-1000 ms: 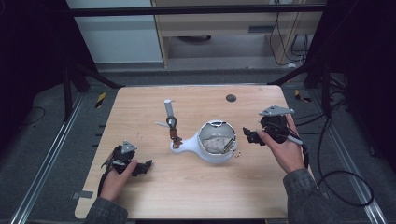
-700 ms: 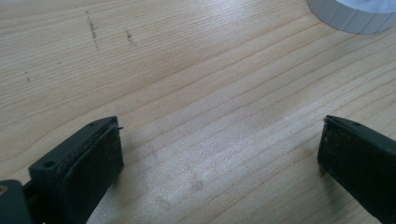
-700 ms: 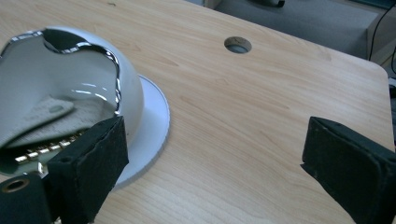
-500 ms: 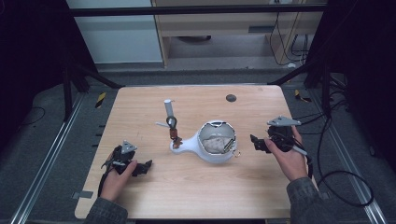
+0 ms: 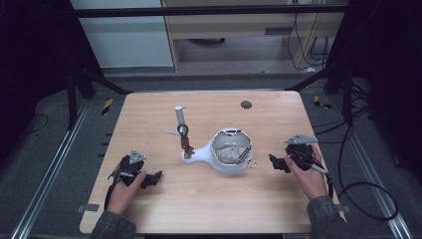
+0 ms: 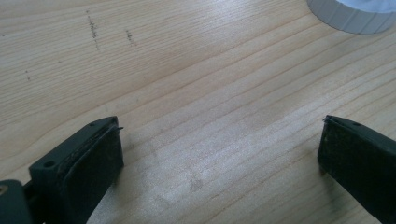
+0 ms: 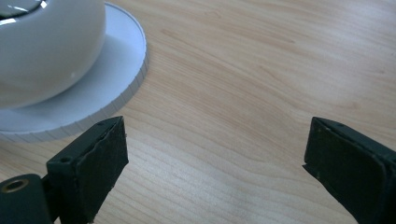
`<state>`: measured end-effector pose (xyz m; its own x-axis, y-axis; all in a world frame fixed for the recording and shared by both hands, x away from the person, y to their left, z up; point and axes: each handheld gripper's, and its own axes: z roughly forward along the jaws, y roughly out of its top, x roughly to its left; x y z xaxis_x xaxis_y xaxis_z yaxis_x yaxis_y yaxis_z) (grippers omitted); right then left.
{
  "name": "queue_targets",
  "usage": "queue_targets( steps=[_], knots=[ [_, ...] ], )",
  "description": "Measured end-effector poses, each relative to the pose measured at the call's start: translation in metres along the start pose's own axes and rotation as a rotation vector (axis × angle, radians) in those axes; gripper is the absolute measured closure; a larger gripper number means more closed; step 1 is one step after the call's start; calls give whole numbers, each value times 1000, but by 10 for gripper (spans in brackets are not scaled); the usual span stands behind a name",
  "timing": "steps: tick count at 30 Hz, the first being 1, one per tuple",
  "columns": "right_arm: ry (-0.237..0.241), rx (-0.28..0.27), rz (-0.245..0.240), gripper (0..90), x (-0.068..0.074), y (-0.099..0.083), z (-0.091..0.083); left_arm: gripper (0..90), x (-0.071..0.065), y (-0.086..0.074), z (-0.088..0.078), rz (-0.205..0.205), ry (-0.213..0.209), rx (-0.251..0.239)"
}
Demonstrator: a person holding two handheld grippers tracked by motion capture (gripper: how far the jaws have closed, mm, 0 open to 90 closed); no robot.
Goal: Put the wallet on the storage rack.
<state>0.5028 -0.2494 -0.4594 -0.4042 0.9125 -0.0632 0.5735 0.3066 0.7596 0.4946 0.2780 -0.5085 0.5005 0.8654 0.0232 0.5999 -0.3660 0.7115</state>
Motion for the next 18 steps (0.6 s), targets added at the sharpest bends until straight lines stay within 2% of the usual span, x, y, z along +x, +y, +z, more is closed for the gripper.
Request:
queue_targets(
  steps=[5,6,9,18],
  knots=[
    [-10,9,10,62,-3,-8,5,0,0,0,0,0,0,0],
    [-1,12,36,60,-4,-12,7,0,0,0,0,0,0,0],
    [-6,14,41,63,-6,-15,10,0,0,0,0,0,-1,0],
    [29,50,64,54,-4,-27,21,0,0,0,0,-1,0,1]
  ],
)
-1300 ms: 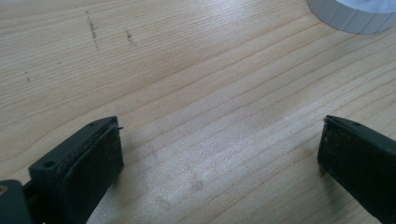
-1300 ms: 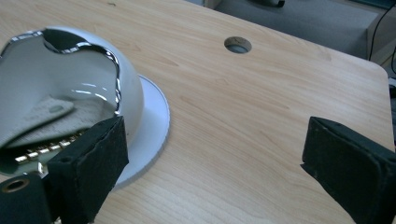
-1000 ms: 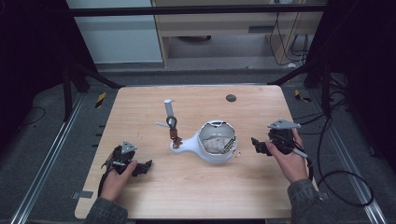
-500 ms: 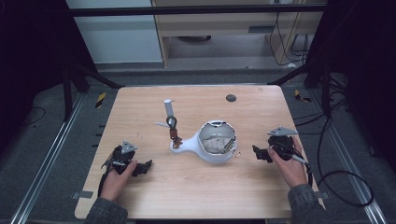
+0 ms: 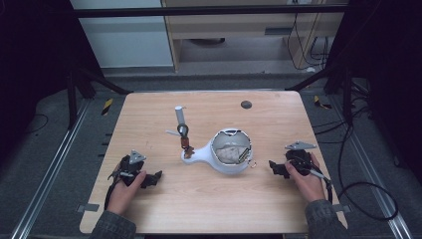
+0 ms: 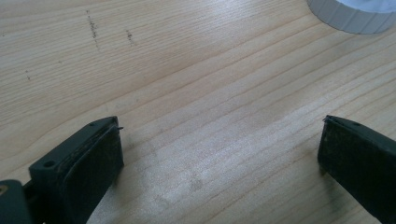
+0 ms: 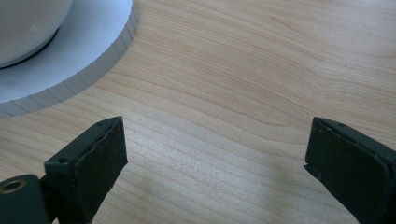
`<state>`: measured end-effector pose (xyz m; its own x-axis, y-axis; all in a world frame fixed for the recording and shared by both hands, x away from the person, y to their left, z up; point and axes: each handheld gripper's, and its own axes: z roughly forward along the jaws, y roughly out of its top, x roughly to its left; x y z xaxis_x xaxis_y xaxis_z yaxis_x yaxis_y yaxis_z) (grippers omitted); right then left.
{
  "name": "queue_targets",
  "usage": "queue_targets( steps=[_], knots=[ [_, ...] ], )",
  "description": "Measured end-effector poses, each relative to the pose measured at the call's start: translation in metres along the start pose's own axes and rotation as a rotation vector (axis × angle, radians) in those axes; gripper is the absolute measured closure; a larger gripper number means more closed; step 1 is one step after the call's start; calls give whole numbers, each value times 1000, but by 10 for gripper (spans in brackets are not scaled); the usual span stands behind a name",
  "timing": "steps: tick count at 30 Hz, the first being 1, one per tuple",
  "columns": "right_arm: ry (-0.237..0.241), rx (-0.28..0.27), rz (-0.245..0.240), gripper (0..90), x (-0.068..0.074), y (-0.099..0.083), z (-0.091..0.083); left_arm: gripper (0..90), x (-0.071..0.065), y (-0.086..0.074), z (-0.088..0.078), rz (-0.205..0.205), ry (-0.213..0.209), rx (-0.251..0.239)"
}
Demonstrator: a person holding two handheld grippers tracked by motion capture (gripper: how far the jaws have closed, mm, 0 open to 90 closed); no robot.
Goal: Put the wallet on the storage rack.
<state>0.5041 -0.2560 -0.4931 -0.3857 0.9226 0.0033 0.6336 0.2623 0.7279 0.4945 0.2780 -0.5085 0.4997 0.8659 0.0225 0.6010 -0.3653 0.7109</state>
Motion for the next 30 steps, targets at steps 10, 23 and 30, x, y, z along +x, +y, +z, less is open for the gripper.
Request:
queue_targets(
  steps=[10,23,30],
  knots=[
    [-19,5,60,54,-2,-8,10,0,0,0,0,0,1,0],
    [-55,-2,46,34,3,-16,11,0,0,0,0,0,0,0],
    [-46,-2,34,34,8,-21,6,0,0,0,0,0,1,0]
  ],
)
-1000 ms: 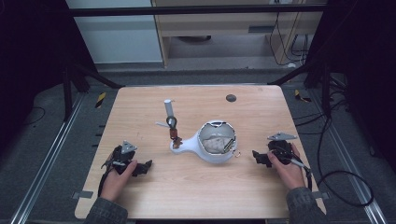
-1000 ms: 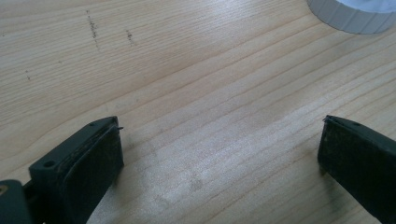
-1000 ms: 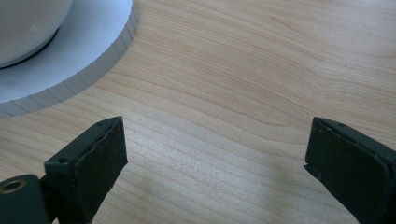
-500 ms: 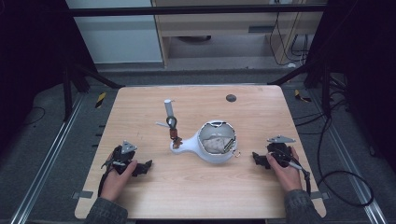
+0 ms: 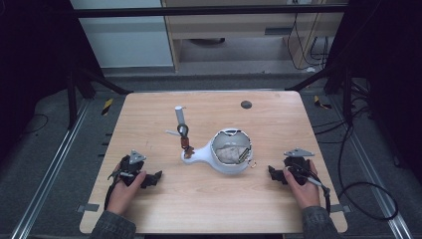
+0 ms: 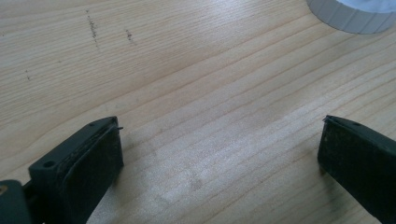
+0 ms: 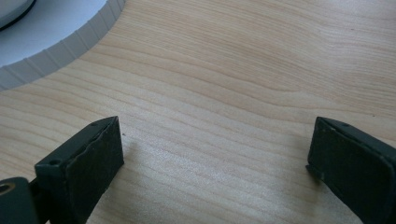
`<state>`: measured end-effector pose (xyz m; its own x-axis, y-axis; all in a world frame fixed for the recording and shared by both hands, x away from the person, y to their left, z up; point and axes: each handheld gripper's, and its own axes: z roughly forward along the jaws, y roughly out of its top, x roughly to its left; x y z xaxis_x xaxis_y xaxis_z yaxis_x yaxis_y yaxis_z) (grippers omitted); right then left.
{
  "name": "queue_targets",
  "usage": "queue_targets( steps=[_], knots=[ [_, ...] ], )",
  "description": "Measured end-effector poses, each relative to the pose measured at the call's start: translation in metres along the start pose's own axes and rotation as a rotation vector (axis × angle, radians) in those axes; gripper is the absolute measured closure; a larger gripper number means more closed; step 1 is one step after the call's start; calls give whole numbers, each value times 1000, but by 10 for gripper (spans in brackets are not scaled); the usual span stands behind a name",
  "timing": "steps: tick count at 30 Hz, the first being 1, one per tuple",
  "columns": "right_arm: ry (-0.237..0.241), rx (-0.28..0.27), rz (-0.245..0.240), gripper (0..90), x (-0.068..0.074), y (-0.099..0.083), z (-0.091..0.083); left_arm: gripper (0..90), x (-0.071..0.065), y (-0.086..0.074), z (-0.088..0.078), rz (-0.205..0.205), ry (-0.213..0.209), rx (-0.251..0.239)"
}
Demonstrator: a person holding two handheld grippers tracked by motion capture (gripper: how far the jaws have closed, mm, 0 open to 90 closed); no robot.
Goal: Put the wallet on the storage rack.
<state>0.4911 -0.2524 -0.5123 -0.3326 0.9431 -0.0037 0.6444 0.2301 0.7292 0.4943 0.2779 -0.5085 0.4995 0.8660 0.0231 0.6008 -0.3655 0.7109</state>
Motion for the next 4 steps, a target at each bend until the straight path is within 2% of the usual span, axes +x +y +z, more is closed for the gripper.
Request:
queue_targets(
  steps=[4],
  knots=[
    [-3,6,7,14,0,1,1,0,0,0,0,0,-2,0]
  ],
)
